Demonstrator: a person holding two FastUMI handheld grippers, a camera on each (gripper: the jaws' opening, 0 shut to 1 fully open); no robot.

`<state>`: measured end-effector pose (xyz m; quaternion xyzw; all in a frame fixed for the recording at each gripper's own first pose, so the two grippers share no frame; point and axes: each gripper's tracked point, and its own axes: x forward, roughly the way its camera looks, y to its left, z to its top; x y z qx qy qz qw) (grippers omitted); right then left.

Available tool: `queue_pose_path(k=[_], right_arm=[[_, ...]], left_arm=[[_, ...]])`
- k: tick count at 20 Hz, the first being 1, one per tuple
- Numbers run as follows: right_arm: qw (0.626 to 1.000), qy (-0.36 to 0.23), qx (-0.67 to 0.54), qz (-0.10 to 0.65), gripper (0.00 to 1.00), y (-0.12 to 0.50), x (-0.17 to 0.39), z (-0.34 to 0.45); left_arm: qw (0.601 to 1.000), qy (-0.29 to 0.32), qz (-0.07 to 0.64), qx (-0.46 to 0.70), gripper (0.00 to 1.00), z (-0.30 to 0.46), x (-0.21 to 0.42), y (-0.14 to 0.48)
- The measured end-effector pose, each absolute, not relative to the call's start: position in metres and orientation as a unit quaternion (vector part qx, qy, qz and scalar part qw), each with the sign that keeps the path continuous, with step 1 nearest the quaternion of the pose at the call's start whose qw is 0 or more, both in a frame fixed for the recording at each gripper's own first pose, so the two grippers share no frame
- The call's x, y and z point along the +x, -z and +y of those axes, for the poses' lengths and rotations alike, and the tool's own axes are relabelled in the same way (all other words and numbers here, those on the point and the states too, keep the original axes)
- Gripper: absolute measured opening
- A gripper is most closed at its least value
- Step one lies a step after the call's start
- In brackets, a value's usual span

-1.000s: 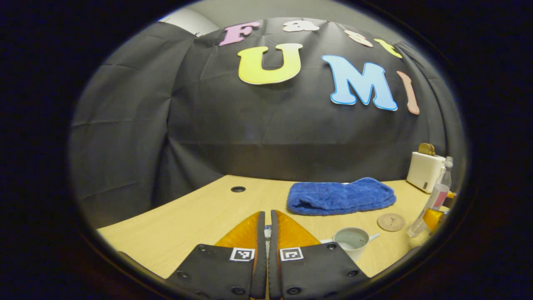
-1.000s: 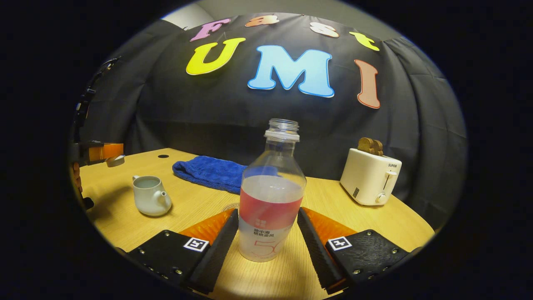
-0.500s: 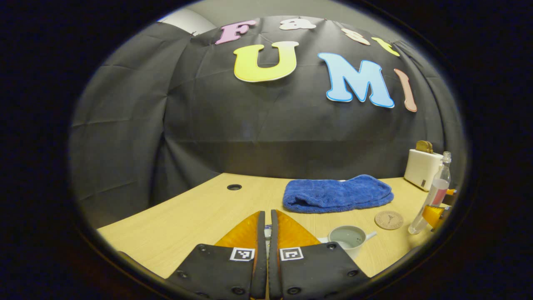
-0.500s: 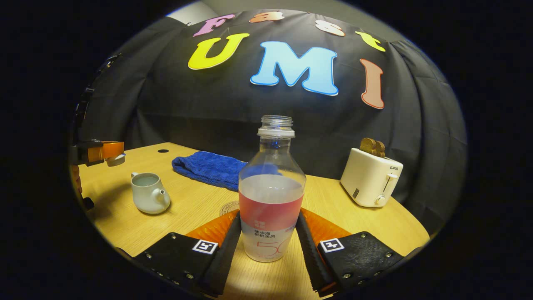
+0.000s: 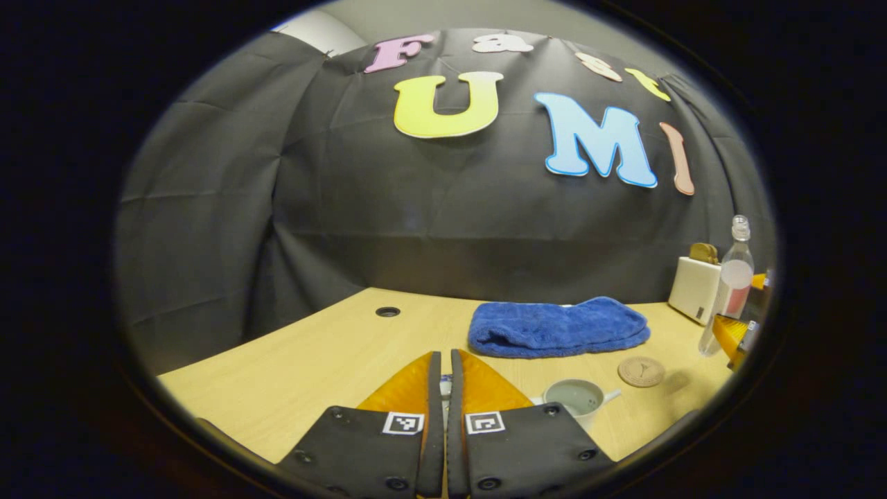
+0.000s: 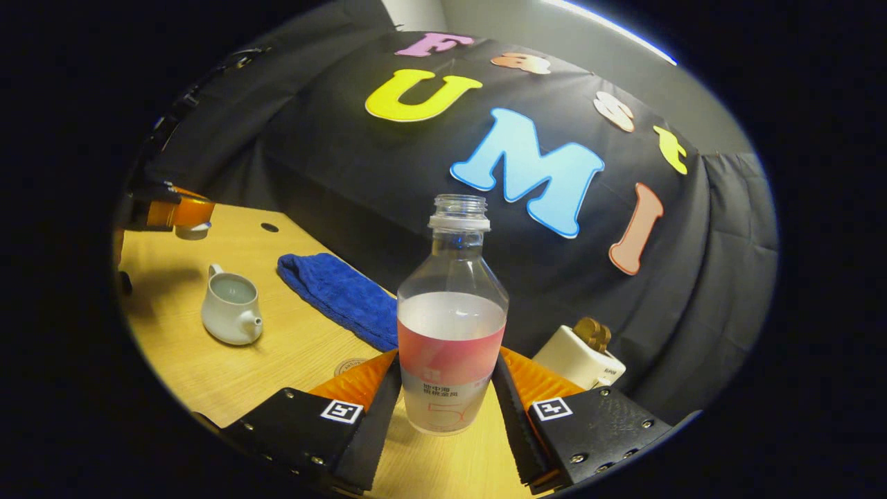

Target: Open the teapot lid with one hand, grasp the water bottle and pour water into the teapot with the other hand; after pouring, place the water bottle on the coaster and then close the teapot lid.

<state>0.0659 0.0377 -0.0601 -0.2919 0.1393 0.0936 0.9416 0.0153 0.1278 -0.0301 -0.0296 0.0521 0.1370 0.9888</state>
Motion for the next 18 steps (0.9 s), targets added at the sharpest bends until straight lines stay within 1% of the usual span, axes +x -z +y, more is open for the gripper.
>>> queue_pose_path(k=[4, 8, 14, 18], right_arm=[[0.909, -0.121, -0.377, 0.128, 0.74, 0.062, 0.071, 0.05], [0.86, -0.135, -0.48, 0.106, 0.74, 0.065, 0.077, 0.058], [0.806, -0.159, -0.566, 0.066, 0.74, 0.063, 0.093, 0.085], [0.77, -0.188, -0.607, 0.051, 0.74, 0.068, 0.096, 0.1]], left_arm=[[0.989, -0.137, 0.049, -0.033, 0.08, 0.13, 0.014, 0.028], [0.989, -0.139, 0.044, -0.036, 0.08, 0.132, 0.012, 0.025], [0.987, -0.148, 0.052, -0.033, 0.08, 0.139, 0.012, 0.029], [0.986, -0.151, 0.057, -0.039, 0.09, 0.144, 0.012, 0.032]])
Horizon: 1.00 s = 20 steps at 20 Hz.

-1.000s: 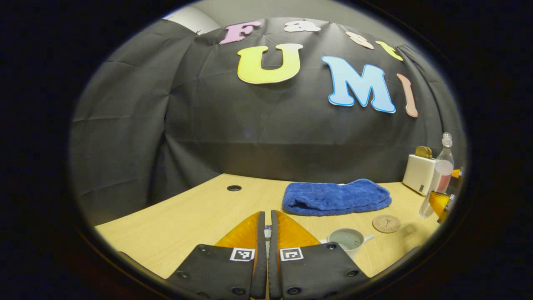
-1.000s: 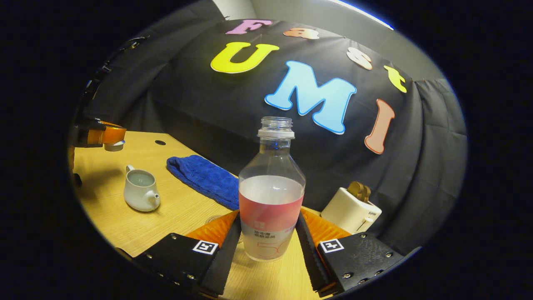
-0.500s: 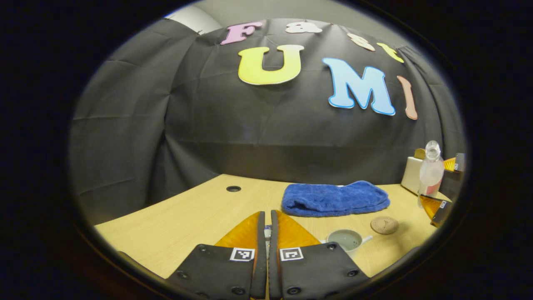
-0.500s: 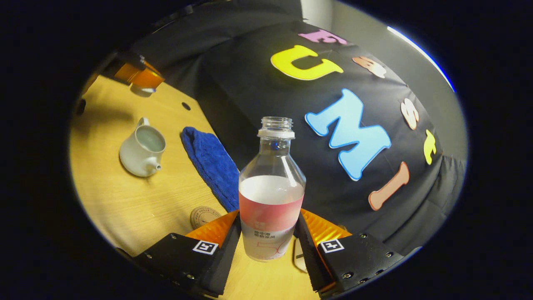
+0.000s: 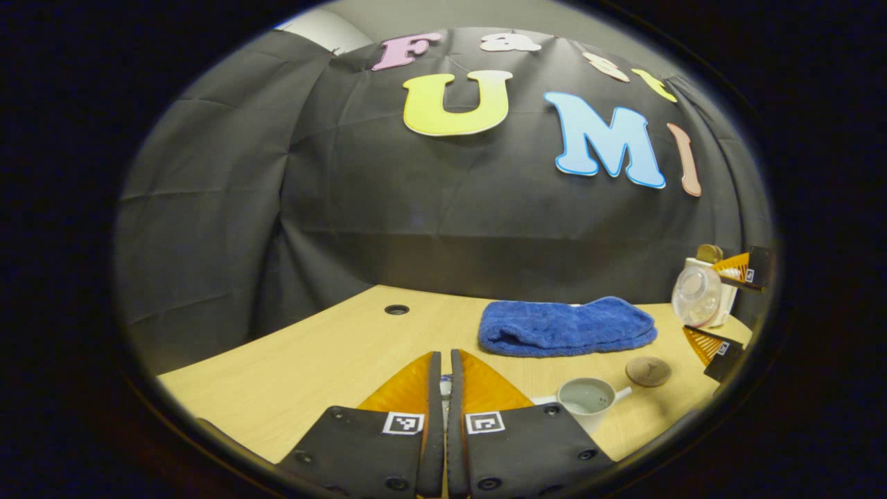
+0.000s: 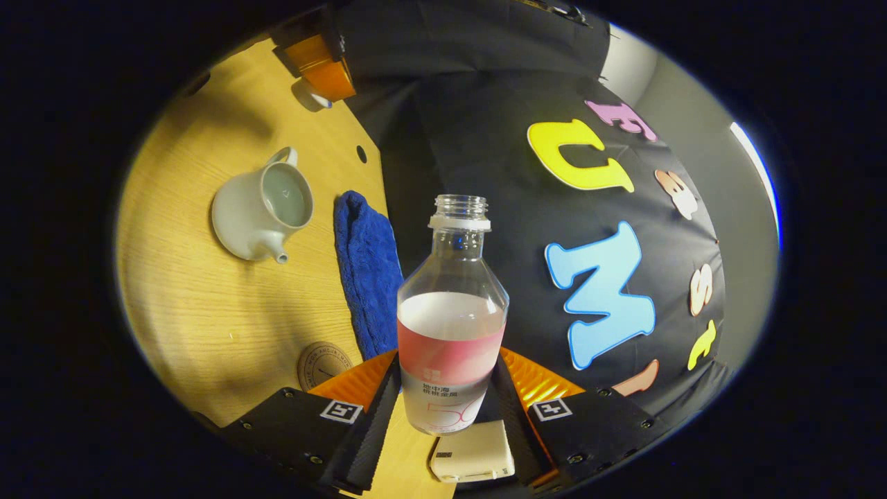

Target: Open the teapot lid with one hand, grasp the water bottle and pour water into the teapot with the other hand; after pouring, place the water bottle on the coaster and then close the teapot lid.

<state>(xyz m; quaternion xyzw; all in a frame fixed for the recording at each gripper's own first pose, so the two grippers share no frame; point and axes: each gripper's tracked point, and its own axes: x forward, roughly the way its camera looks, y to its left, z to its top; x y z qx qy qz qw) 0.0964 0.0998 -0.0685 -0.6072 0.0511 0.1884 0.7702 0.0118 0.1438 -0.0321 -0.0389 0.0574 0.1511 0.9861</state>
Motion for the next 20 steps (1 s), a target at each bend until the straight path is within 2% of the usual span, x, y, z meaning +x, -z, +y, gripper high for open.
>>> queue_pose_path(k=[10, 11, 12, 20], right_arm=[[0.676, -0.229, -0.701, -0.007, 0.74, 0.074, 0.101, 0.125], [0.668, -0.232, -0.707, -0.009, 0.7, 0.076, 0.101, 0.127], [0.662, -0.234, -0.712, -0.009, 0.74, 0.077, 0.102, 0.126], [0.598, -0.221, -0.769, -0.047, 0.74, 0.075, 0.107, 0.134]], left_arm=[[0.981, -0.174, 0.064, -0.048, 0.09, 0.166, 0.008, 0.038], [0.981, -0.177, 0.065, -0.049, 0.09, 0.168, 0.007, 0.038], [0.981, -0.178, 0.065, -0.049, 0.08, 0.17, 0.007, 0.038], [0.979, -0.187, 0.065, -0.054, 0.08, 0.174, 0.005, 0.04]])
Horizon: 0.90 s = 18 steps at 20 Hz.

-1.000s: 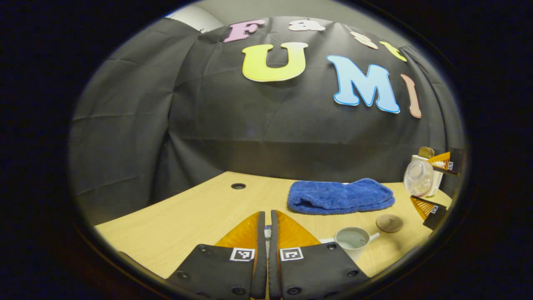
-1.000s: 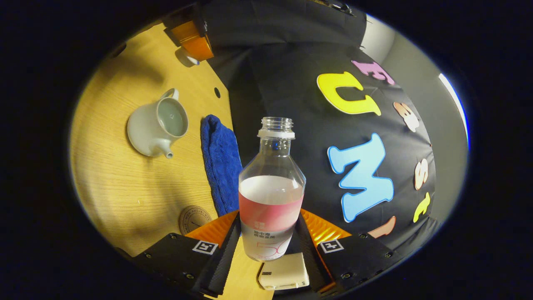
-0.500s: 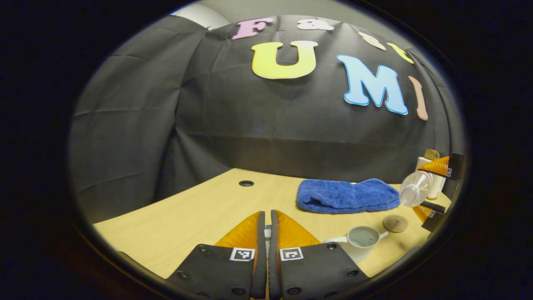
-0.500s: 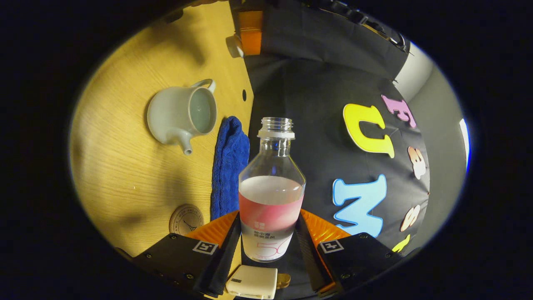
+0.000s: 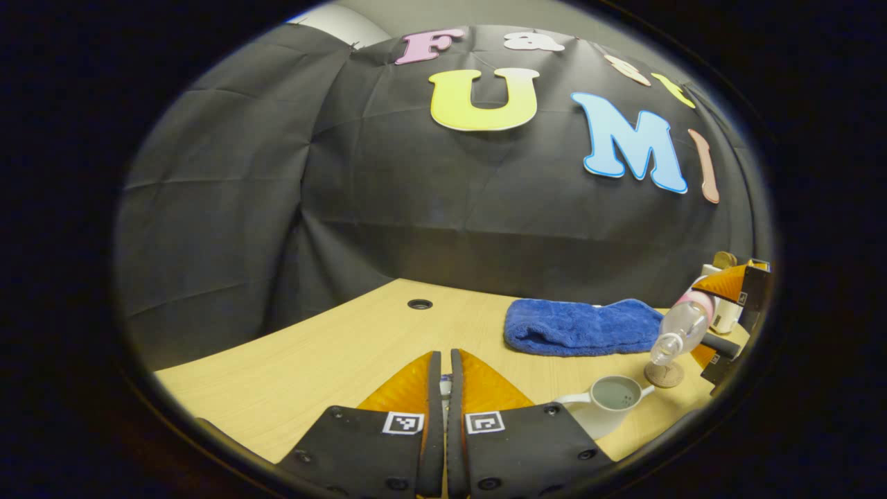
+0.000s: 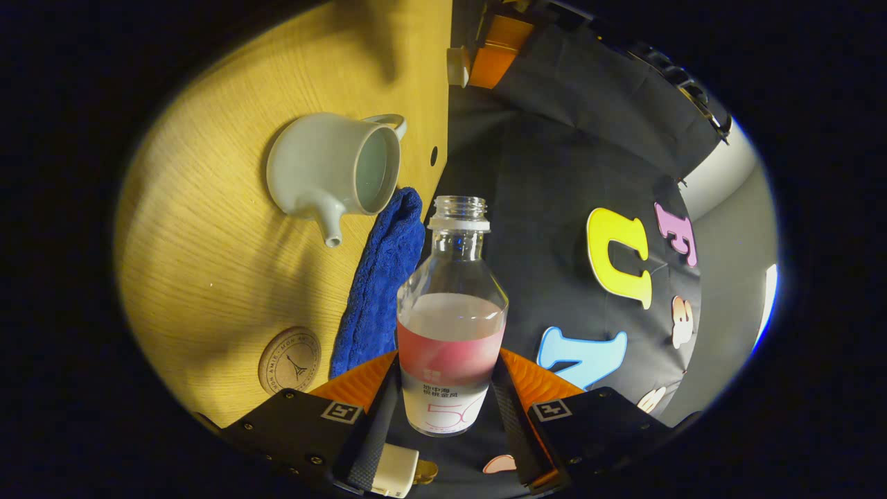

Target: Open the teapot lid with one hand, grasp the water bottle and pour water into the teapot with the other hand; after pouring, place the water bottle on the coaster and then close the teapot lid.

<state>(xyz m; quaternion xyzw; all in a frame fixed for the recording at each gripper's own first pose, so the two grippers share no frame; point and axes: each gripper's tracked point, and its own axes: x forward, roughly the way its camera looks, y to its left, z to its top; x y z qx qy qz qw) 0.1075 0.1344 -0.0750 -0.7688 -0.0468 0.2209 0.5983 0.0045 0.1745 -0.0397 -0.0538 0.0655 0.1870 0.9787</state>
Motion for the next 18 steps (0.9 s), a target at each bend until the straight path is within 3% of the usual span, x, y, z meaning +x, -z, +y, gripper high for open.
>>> queue_pose_path(k=[18], right_arm=[[0.535, -0.198, -0.816, -0.097, 0.73, 0.064, 0.111, 0.139]], left_arm=[[0.978, -0.188, 0.072, -0.051, 0.09, 0.175, 0.004, 0.04]])
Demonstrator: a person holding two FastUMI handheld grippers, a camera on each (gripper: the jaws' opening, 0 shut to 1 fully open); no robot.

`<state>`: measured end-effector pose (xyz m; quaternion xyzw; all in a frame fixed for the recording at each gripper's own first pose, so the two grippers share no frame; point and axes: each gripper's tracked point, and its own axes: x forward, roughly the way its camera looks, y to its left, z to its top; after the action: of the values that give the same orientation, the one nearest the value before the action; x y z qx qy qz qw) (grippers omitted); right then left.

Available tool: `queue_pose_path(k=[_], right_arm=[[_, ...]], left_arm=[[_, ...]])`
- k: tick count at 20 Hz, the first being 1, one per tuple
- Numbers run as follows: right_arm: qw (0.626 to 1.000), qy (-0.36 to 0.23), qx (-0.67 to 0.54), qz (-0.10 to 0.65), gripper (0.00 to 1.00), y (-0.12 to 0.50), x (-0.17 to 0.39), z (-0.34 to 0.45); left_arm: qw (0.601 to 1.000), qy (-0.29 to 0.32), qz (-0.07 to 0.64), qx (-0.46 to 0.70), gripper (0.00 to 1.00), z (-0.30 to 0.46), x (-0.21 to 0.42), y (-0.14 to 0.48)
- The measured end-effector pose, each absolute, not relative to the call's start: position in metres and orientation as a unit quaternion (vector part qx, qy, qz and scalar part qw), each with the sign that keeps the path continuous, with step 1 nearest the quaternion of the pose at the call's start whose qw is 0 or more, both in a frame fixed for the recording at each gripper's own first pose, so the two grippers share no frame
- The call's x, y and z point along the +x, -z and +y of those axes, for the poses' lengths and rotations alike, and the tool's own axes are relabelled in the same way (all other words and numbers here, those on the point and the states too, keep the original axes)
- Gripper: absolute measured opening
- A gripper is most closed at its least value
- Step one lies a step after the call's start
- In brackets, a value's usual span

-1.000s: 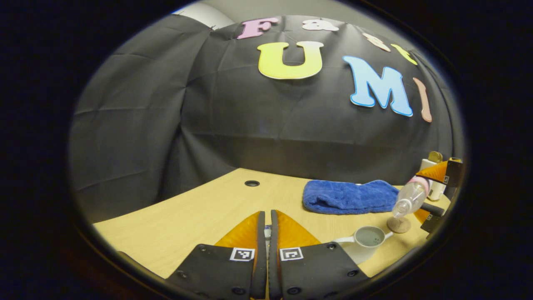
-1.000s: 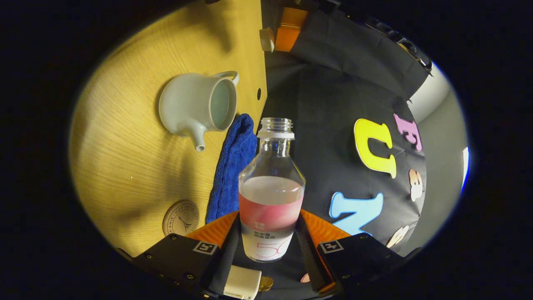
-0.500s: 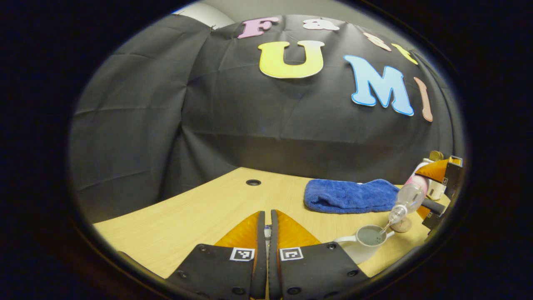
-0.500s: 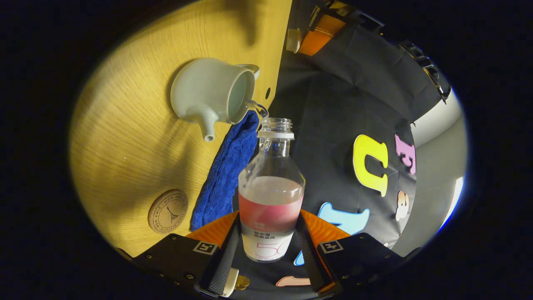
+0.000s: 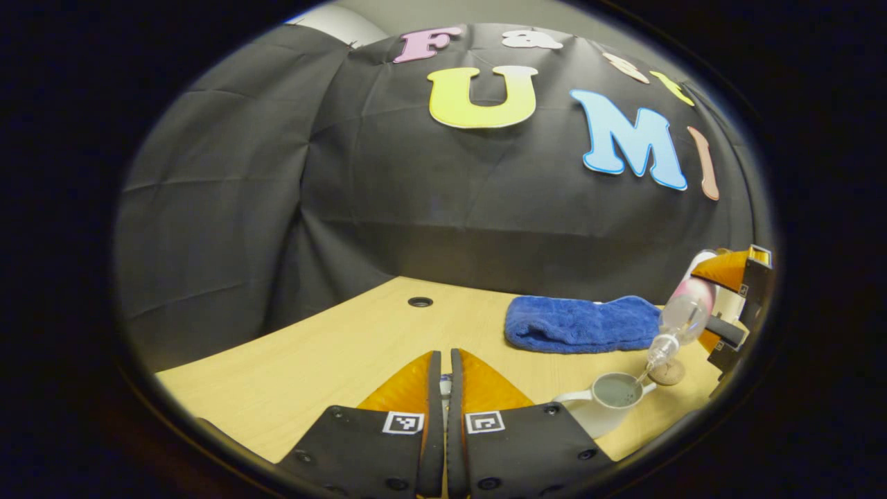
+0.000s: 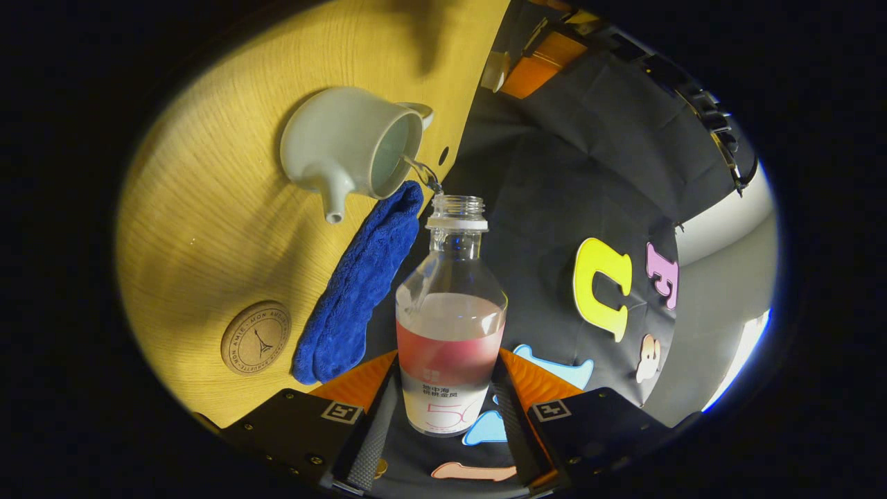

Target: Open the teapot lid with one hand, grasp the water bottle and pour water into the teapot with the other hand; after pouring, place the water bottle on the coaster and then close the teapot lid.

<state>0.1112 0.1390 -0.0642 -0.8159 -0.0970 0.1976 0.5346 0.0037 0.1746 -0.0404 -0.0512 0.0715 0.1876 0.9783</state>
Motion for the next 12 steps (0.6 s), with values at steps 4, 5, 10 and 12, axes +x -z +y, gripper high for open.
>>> queue_pose_path(k=[4, 5, 10, 12], right_arm=[[0.524, -0.193, -0.822, -0.11, 0.73, 0.06, 0.11, 0.141], [0.521, -0.192, -0.824, -0.113, 0.73, 0.059, 0.11, 0.142], [0.502, -0.181, -0.836, -0.128, 0.73, 0.051, 0.115, 0.143], [0.496, -0.176, -0.84, -0.135, 0.73, 0.045, 0.116, 0.144]], left_arm=[[0.978, -0.187, 0.072, -0.05, 0.09, 0.174, 0.003, 0.04], [0.979, -0.186, 0.073, -0.05, 0.09, 0.175, 0.003, 0.04], [0.979, -0.183, 0.074, -0.05, 0.09, 0.174, 0.004, 0.041], [0.979, -0.182, 0.073, -0.049, 0.09, 0.174, 0.003, 0.04]])
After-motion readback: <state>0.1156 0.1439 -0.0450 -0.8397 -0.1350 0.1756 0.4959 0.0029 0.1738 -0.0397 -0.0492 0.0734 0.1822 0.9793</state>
